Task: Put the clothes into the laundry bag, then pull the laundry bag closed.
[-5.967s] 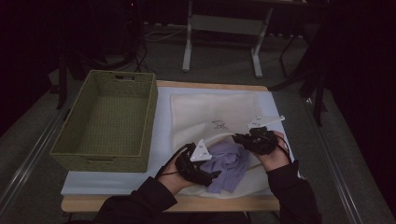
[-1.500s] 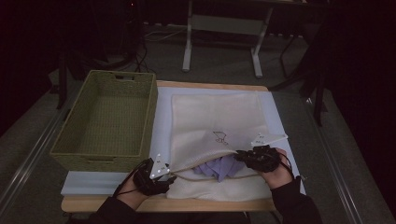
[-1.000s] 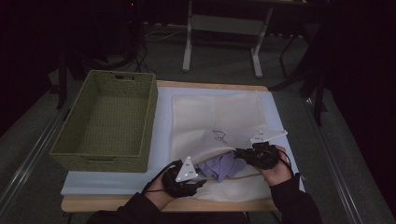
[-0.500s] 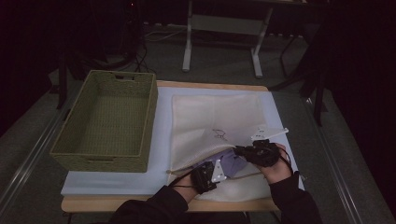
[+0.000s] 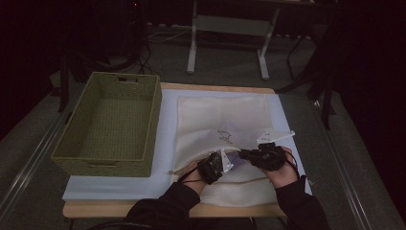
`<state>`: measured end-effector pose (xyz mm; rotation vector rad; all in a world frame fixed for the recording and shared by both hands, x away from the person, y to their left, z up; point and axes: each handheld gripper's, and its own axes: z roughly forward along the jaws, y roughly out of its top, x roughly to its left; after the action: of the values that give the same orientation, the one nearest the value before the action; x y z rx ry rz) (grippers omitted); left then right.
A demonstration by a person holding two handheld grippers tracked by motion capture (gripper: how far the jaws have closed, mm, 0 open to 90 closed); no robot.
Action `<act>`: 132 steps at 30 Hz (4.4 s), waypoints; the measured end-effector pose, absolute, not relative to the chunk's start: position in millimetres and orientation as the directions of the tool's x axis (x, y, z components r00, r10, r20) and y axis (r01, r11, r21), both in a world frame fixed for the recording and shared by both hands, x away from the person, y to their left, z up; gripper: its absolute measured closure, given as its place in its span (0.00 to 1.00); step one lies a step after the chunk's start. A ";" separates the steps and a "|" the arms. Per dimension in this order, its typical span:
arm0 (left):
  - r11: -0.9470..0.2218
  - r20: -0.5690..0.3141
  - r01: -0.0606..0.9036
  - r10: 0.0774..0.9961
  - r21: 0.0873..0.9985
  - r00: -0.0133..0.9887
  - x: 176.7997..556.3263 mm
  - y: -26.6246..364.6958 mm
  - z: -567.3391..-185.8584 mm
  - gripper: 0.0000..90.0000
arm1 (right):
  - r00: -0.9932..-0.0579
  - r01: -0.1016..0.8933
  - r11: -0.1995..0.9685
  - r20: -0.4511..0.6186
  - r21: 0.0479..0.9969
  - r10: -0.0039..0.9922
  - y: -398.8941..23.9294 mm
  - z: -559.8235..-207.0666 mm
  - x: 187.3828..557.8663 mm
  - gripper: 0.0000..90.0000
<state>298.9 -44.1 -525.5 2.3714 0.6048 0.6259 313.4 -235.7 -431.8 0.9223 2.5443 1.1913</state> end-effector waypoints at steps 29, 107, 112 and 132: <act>-0.564 0.090 0.467 0.698 0.681 0.710 228.0 95.1 -500.3 0.65 | -0.781 0.466 0.492 0.081 0.735 0.619 -241.2 -433.7 313.1 0.97; -0.435 -0.108 0.491 0.656 0.754 0.747 247.5 93.1 -475.4 0.95 | -0.883 0.356 0.557 0.074 0.750 0.464 -116.9 -429.9 315.0 0.82; -0.431 -0.114 0.492 0.654 0.756 0.748 247.3 93.7 -476.0 0.95 | -0.884 0.367 0.601 0.066 0.710 0.462 -105.4 -443.7 315.0 0.84; -0.435 -0.093 0.487 0.666 0.757 0.740 246.8 94.5 -478.7 0.94 | -0.897 0.391 0.624 0.128 0.677 0.423 -108.2 -461.9 309.1 0.85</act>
<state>246.8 94.5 -478.7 2.1195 0.8666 0.2783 309.1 -108.2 -461.9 0.6992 2.7919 1.1471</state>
